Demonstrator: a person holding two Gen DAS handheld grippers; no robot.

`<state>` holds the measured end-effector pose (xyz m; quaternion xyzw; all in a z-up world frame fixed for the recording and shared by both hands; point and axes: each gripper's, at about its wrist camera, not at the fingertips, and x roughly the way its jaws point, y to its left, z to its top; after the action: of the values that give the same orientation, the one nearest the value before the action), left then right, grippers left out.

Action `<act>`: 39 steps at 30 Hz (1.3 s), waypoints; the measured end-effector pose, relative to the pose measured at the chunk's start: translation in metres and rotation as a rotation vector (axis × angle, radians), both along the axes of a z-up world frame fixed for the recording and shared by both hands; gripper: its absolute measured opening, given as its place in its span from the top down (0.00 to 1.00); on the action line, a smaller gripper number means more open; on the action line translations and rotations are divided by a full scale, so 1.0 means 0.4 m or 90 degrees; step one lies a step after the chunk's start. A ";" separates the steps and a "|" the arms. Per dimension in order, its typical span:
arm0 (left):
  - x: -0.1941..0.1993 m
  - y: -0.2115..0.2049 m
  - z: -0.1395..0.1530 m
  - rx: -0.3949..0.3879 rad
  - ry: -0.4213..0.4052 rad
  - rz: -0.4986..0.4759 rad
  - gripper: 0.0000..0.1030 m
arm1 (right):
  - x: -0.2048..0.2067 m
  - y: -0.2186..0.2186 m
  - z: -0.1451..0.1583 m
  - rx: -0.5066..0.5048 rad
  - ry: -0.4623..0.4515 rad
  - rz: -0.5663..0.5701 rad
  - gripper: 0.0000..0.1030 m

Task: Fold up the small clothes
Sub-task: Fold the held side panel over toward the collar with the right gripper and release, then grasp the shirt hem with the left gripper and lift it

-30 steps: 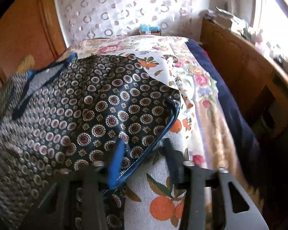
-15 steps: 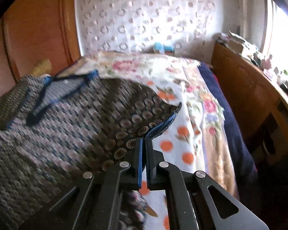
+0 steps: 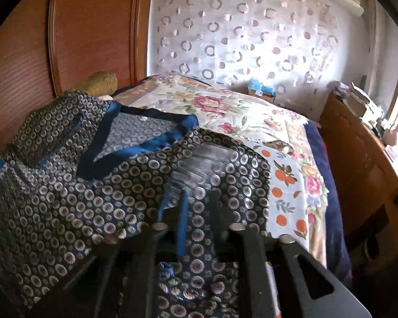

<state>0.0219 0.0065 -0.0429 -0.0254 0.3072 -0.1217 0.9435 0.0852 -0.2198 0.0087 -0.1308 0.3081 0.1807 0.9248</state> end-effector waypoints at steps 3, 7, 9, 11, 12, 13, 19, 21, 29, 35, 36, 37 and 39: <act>0.000 0.004 -0.003 -0.002 0.001 0.002 0.20 | 0.004 -0.026 -0.011 -0.001 0.010 -0.019 0.65; 0.002 0.001 -0.004 -0.001 0.003 0.002 0.20 | 0.036 -0.061 -0.057 -0.010 0.057 -0.063 0.65; 0.003 0.003 -0.006 -0.001 0.003 0.001 0.20 | 0.059 -0.059 -0.074 -0.025 0.076 -0.077 0.64; 0.006 0.007 -0.006 0.002 0.004 0.004 0.20 | 0.078 -0.064 -0.093 -0.033 0.092 -0.087 0.64; 0.008 0.011 -0.006 0.003 0.004 0.007 0.20 | 0.086 -0.069 -0.103 -0.032 0.101 -0.092 0.65; 0.011 0.017 -0.007 0.004 0.005 0.013 0.20 | 0.094 -0.078 -0.110 -0.031 0.109 -0.098 0.65; 0.024 0.054 -0.015 0.009 0.012 0.035 0.20 | 0.135 -0.121 -0.124 0.029 0.141 -0.097 0.65; 0.031 0.071 -0.012 0.011 0.010 0.044 0.20 | 0.131 -0.131 -0.121 0.034 0.137 -0.074 0.76; 0.097 0.169 0.023 0.064 -0.009 0.101 0.20 | 0.106 -0.147 -0.140 0.056 0.126 -0.082 0.77; 0.185 0.260 0.039 0.083 0.000 0.132 0.20 | 0.104 -0.145 -0.140 0.050 0.123 -0.084 0.77; 0.202 0.276 0.039 0.073 0.005 0.130 0.20 | 0.104 -0.144 -0.141 0.050 0.123 -0.085 0.77; 0.218 0.292 0.036 0.060 0.012 0.128 0.20 | 0.104 -0.144 -0.141 0.050 0.123 -0.085 0.77; 0.249 0.325 0.029 0.037 0.026 0.129 0.27 | 0.103 -0.144 -0.141 0.052 0.124 -0.085 0.77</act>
<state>0.1216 0.1366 -0.0311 -0.0315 0.3257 -0.0164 0.9448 0.1265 -0.2774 -0.0476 -0.0542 0.3965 0.1431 0.9052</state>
